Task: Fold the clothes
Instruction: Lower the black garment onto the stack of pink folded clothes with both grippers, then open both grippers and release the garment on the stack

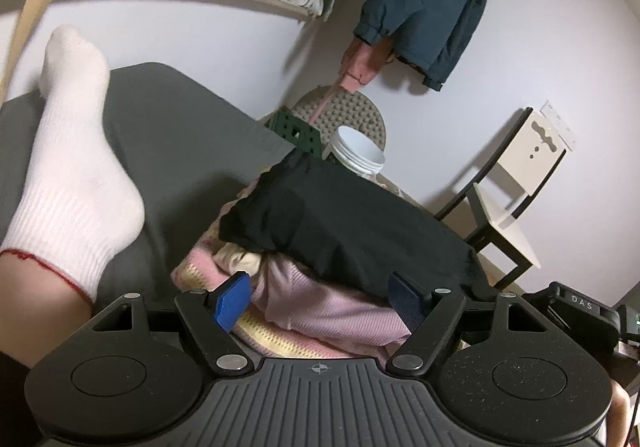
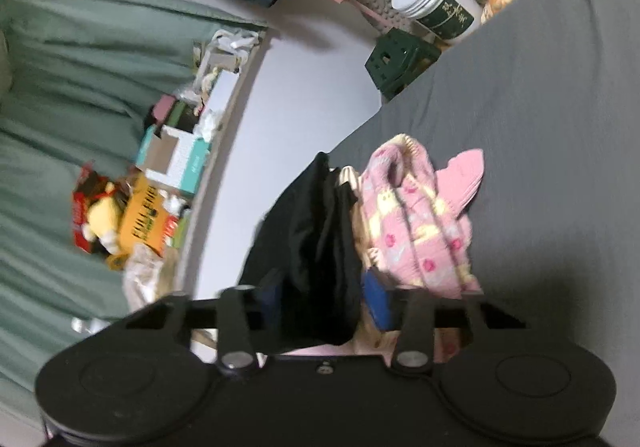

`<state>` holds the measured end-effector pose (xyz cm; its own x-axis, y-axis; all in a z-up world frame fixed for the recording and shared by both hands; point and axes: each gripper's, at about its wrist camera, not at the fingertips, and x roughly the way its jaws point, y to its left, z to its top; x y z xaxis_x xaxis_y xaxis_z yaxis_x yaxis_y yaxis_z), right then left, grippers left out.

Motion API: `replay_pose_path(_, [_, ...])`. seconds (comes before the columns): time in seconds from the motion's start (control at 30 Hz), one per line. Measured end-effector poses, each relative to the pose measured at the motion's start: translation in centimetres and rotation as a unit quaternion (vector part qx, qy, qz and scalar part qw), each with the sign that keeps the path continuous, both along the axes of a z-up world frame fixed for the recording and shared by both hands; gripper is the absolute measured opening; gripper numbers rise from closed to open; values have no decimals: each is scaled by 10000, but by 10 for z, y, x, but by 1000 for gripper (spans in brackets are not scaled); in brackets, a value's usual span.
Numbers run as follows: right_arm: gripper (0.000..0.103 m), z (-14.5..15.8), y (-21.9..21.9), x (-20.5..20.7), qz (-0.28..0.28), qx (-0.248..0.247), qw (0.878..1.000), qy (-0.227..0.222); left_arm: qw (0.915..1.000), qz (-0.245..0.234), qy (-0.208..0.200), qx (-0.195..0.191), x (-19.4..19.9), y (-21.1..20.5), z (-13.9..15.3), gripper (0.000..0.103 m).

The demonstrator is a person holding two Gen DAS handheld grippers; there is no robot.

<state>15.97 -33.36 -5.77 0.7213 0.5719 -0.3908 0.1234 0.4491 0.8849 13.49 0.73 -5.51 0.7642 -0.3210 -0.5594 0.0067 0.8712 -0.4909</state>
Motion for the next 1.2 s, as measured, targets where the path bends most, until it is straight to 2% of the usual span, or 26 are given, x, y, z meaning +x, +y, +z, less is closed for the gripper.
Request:
replay_pose_path(0.07, [10, 0, 1, -1, -2, 99, 9999, -19, 10000, 19, 26, -20, 1, 1, -2, 76])
replay_pose_path(0.1, [7, 2, 2, -2, -9, 92, 9999, -65, 10000, 31, 52, -56, 1, 3, -2, 76])
replay_pose_path(0.2, [6, 10, 2, -7, -31, -172, 9995, -246, 9999, 74, 96, -106, 3, 6, -5, 76])
replay_pose_path(0.37, [7, 4, -2, -4, 44, -170, 9998, 25, 9998, 66, 177, -4, 6, 5, -9, 76])
replay_pose_path(0.43, [23, 5, -2, -4, -5, -244, 9996, 140, 9998, 61, 186, 73, 6, 4, -10, 76])
replay_pose_path(0.47, [46, 5, -2, -5, -34, -265, 9994, 235, 9998, 45, 159, 118, 5, 2, -10, 76])
replay_pose_path(0.5, [54, 5, -3, -6, -66, -253, 9994, 248, 9998, 28, 132, 159, 4, 2, -9, 76])
replay_pose_path(0.63, [55, 17, -7, -18, -54, -429, 9990, -119, 9994, -114, -44, 310, -2, -6, -4, 76])
replay_pose_path(0.67, [59, 21, -8, -22, -37, -535, 9982, -267, 9993, -143, -89, 327, -3, -9, -2, 76])
replay_pose_path(0.7, [71, 27, -8, -28, -27, -648, 9970, -422, 9991, -133, -191, 361, -6, -11, 0, 76])
replay_pose_path(0.77, [80, 38, -8, -39, -30, -869, 9936, -718, 9982, -113, -395, 430, -12, -17, 6, 76])
replay_pose_path(0.87, [86, 54, -6, -54, 71, -1170, 9865, -1141, 9954, 42, -836, 475, -25, -24, 18, 76])
replay_pose_path(0.93, [90, 65, -3, -66, 132, -1471, 9788, -1416, 9933, 93, -1101, 354, -38, -27, 25, 76])
replay_pose_path(1.0, [103, 77, 2, -80, 125, -1813, 9687, -1694, 9913, 122, -1300, 180, -50, -30, 31, 77])
replay_pose_path(1.1, [103, 95, 9, -103, 41, -2358, 9467, -2192, 9874, 150, -1576, 65, -69, -40, 41, 100])
replay_pose_path(1.2, [103, 106, 15, -121, -7, -2702, 9308, -2462, 9841, 282, -1751, 124, -87, -53, 46, 102])
